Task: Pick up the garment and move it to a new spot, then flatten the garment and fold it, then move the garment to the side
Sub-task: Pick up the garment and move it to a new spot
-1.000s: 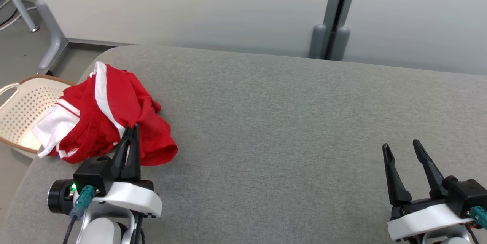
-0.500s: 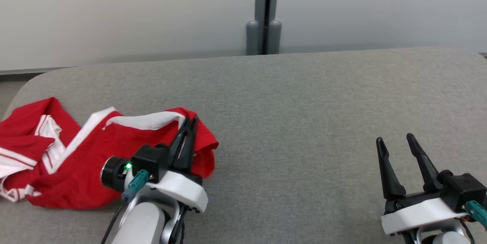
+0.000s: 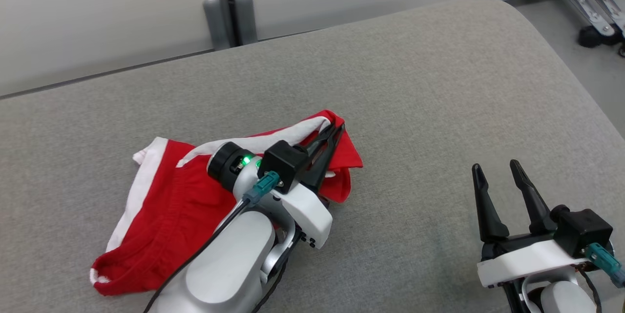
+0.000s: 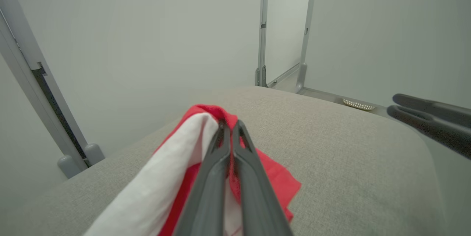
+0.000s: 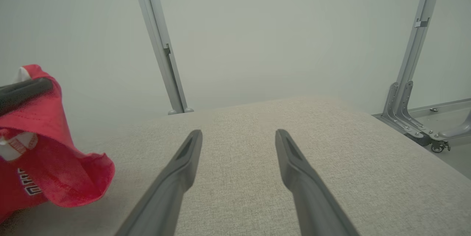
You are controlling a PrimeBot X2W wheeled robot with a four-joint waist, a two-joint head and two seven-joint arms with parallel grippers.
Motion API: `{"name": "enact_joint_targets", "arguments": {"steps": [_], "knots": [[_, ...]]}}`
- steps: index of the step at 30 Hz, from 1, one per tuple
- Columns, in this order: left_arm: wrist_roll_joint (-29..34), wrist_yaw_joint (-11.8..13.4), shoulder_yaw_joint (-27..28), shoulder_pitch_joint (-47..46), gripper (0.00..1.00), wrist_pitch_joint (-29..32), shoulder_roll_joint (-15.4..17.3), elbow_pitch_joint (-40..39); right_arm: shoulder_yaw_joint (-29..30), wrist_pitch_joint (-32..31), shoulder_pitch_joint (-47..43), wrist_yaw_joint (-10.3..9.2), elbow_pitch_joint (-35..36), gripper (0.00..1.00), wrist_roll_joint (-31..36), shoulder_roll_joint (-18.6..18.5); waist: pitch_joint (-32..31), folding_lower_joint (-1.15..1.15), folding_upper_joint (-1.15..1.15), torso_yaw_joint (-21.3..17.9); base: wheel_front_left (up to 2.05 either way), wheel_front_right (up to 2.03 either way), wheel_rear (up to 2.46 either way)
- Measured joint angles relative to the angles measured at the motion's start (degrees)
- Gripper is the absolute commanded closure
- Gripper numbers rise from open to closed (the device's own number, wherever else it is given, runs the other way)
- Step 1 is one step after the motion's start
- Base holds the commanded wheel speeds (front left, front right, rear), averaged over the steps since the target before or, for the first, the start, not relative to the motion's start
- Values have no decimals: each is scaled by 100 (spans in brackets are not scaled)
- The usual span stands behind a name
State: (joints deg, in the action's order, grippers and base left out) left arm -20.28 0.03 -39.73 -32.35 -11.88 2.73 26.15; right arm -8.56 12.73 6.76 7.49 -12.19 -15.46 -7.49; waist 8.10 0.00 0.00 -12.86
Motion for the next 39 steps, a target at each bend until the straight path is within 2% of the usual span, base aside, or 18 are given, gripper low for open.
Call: {"name": "enact_joint_targets", "arguments": {"steps": [5, 6, 7, 11, 17, 27, 36, 39], "knots": [[-407, 40, -642, -164, 100, 127, -3, 625, -16, 87, 86, 0, -165, 0, -60, 36, 240, 0, 0, -316, 0, 0, 0], [-466, 60, -738, -177, 34, 127, -2, 713, -14, 92, 92, 0, -183, 0, -64, 40, 279, 0, 0, -345, 0, 0, 0], [-502, 93, -834, -198, 0, 115, 2, 788, 3, 109, 94, 0, -201, 0, -65, 42, 313, 0, 0, -361, 0, 0, 0], [-678, 168, -1082, -214, 0, -60, -5, 911, 33, 141, 121, 0, -286, 0, -69, 38, 336, 0, 0, -255, 0, 0, 0], [-828, 459, -882, -172, 0, -286, 4, 758, 85, 189, 146, 0, -266, 0, -52, -30, 278, 0, 0, 101, 0, 0, 0], [-343, 1210, 653, 686, 0, -320, 464, -713, 170, 136, 48, 0, -138, 0, 80, -138, 105, 0, 0, 880, 0, 0, 0], [59, 1334, 1805, 1616, 0, -321, 772, -1149, 218, -3, -108, 0, 10, 0, 138, -181, -125, 0, 0, 1374, 0, 0, 0], [111, 1245, 2015, 1855, 0, -321, 828, -1163, 243, -55, -185, 0, 63, 0, 151, -187, -216, 0, 0, 1463, 0, 0, 0]]}}
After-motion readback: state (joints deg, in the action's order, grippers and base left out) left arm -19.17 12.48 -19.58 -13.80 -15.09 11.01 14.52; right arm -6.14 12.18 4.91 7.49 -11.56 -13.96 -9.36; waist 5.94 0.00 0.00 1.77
